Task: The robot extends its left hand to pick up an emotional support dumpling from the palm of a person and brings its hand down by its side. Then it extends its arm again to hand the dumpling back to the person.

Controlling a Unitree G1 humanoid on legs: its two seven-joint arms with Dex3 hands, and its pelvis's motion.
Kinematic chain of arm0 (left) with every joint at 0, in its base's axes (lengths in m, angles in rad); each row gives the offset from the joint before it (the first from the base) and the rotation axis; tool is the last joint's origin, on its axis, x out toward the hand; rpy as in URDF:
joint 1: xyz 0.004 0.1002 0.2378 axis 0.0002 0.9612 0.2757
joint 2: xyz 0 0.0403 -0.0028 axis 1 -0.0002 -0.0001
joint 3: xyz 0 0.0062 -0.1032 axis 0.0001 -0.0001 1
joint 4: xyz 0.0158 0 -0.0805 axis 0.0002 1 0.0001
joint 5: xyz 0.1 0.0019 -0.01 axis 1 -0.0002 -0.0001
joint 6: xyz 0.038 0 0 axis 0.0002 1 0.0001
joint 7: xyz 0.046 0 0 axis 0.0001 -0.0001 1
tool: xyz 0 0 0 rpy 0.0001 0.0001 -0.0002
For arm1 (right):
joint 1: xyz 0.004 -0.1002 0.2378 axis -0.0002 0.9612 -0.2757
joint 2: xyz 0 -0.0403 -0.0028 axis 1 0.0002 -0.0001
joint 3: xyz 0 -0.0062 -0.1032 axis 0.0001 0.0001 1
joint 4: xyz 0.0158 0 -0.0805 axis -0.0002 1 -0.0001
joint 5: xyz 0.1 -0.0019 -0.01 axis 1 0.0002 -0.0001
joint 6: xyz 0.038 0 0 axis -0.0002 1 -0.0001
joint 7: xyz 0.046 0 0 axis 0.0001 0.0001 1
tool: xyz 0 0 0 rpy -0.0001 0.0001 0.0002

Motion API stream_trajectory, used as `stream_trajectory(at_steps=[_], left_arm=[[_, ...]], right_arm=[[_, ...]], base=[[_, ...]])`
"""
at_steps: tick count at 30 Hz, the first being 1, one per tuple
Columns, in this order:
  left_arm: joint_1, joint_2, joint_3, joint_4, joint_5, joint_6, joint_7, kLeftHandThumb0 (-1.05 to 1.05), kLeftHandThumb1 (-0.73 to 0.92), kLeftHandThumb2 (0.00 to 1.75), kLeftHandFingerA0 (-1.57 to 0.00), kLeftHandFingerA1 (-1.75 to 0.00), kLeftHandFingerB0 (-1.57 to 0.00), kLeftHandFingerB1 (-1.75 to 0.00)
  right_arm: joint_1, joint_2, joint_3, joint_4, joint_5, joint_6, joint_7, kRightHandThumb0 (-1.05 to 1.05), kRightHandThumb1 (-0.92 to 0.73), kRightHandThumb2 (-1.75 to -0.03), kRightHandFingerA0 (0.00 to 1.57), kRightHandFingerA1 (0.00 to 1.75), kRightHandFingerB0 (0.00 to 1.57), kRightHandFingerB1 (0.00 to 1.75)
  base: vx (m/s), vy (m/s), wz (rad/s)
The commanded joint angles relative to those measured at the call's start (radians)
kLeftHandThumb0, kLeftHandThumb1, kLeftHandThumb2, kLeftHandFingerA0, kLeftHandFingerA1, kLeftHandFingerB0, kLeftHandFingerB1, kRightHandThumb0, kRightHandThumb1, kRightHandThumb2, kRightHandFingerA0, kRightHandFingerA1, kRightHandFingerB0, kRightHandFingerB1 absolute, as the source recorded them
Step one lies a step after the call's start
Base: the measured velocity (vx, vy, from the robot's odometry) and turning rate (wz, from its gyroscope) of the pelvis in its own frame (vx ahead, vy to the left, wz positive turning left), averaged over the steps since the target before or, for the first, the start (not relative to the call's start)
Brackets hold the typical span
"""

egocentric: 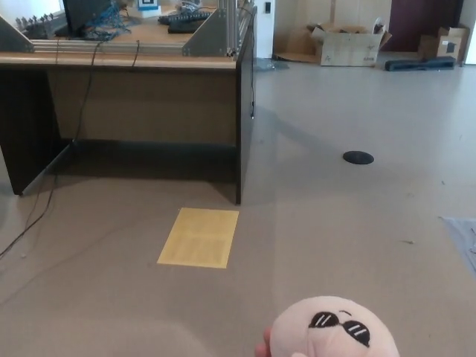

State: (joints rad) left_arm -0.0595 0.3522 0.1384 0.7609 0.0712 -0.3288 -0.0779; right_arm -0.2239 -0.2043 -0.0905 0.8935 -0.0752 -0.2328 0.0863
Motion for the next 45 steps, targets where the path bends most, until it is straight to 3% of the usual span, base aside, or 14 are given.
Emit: stream_trajectory(at_steps=[1, 3, 7, 8, 9, 16, 19, 22, 28, 30, 31, 38, 39, 45], left_arm=[[-0.009, 0.025, 0.067, -0.001, -0.093, -0.170, -0.062, -0.50, 0.65, 0.59, -0.38, -0.41, -0.30, -0.33], [-0.018, 0.034, 0.082, -0.016, -0.109, -0.172, -0.085, -0.49, 0.58, 0.57, -0.36, -0.39, -0.28, -0.32], [-0.060, 0.096, 0.112, -0.155, -0.153, -0.138, -0.165, -0.55, 0.45, 0.67, -0.30, -0.44, -0.22, -0.37], [-0.079, 0.119, 0.118, -0.210, -0.185, -0.114, -0.206, -0.48, 0.46, 0.54, -0.25, -0.35, -0.19, -0.28], [-0.122, 0.170, 0.123, -0.293, -0.239, -0.084, -0.287, -0.29, 0.28, 0.85, -0.02, -0.49, 0.00, -0.47], [-0.386, 0.428, 0.091, -0.649, -0.408, 0.147, -0.559, -0.32, 0.18, 0.80, 0.00, -0.48, 0.00, -0.48], [-0.513, 0.514, 0.041, -0.766, -0.445, 0.289, -0.630, -0.53, 0.36, 0.75, -0.04, -0.39, -0.04, -0.32], [-0.673, 0.561, -0.039, -0.827, -0.428, 0.365, -0.704, -0.31, 0.13, 0.77, 0.00, -0.49, 0.00, -0.47], [-0.946, 0.546, -0.198, -0.915, -0.394, 0.504, -0.802, -0.49, 0.33, 0.77, 0.00, -0.35, -0.08, -0.40], [-1.031, 0.509, -0.256, -0.928, -0.346, 0.488, -0.824, -0.67, 0.41, 0.54, -0.07, -0.25, -0.11, -0.27], [-1.059, 0.495, -0.281, -0.941, -0.335, 0.507, -0.832, -0.72, 0.42, 0.54, -0.01, -0.27, -0.12, -0.28], [-1.188, 0.417, -0.405, -1.004, -0.342, 0.605, -0.876, -0.68, 0.41, 0.54, -0.04, -0.29, -0.11, -0.25], [-1.247, 0.379, -0.474, -1.014, -0.330, 0.642, -0.917, -0.62, 0.37, 0.81, 0.00, -0.23, -0.07, -0.27], [-1.349, 0.299, -0.595, -1.007, -0.311, 0.689, -0.975, -0.65, 0.41, 0.83, 0.00, -0.11, -0.05, -0.26]], right_arm=[[-0.017, -0.034, -0.030, 0.037, 0.035, -0.147, 0.024, -0.56, -0.51, -0.82, 0.66, 0.58, 0.36, 0.46], [-0.021, -0.036, -0.028, 0.043, 0.030, -0.155, 0.020, -0.48, -0.62, -0.59, 0.72, 0.46, 0.43, 0.34], [-0.035, -0.042, -0.030, 0.059, 0.030, -0.171, 0.027, -0.49, -0.62, -0.59, 0.72, 0.46, 0.42, 0.34], [-0.039, -0.042, -0.035, 0.066, 0.037, -0.177, 0.033, -0.54, -0.51, -0.82, 0.63, 0.58, 0.36, 0.46], [-0.043, -0.042, -0.038, 0.074, 0.040, -0.186, 0.033, -0.55, -0.50, -0.82, 0.63, 0.58, 0.37, 0.47], [-0.051, -0.037, -0.047, 0.082, 0.045, -0.175, 0.028, -0.47, -0.61, -0.59, 0.72, 0.46, 0.44, 0.34], [-0.055, -0.037, -0.048, 0.083, 0.042, -0.175, 0.020, -0.47, -0.61, -0.59, 0.74, 0.46, 0.44, 0.34], [-0.059, -0.037, -0.052, 0.087, 0.049, -0.182, 0.032, -0.48, -0.60, -0.58, 0.74, 0.47, 0.42, 0.34], [-0.051, -0.029, -0.057, 0.082, 0.053, -0.180, 0.029, -0.48, -0.61, -0.59, 0.74, 0.47, 0.43, 0.34], [-0.048, -0.027, -0.058, 0.083, 0.055, -0.188, 0.029, -0.48, -0.60, -0.58, 0.71, 0.47, 0.41, 0.34], [-0.046, -0.027, -0.056, 0.084, 0.051, -0.187, 0.028, -0.55, -0.51, -0.82, 0.65, 0.58, 0.35, 0.46], [-0.021, -0.026, -0.037, 0.080, 0.025, -0.202, 0.015, -0.45, -0.60, -0.58, 0.76, 0.48, 0.40, 0.33], [-0.011, -0.028, -0.035, 0.079, 0.024, -0.203, 0.020, -0.49, -0.62, -0.59, 0.71, 0.48, 0.39, 0.33], [-0.008, -0.028, -0.023, 0.077, -0.002, -0.201, -0.018, -0.54, -0.51, -0.82, 0.63, 0.59, 0.35, 0.46]], base=[[0.00, 0.000, 0.00], [0.00, 0.000, 0.00], [0.00, 0.000, 0.00], [0.00, 0.000, 0.00], [0.00, 0.000, 0.00], [0.00, 0.000, 0.00], [0.00, 0.000, 0.00], [0.00, 0.000, 0.00], [0.00, 0.000, 0.00], [0.00, 0.000, 0.00], [0.00, 0.000, 0.00], [0.00, 0.000, 0.00], [0.00, 0.000, 0.00], [0.00, 0.000, 0.00]])
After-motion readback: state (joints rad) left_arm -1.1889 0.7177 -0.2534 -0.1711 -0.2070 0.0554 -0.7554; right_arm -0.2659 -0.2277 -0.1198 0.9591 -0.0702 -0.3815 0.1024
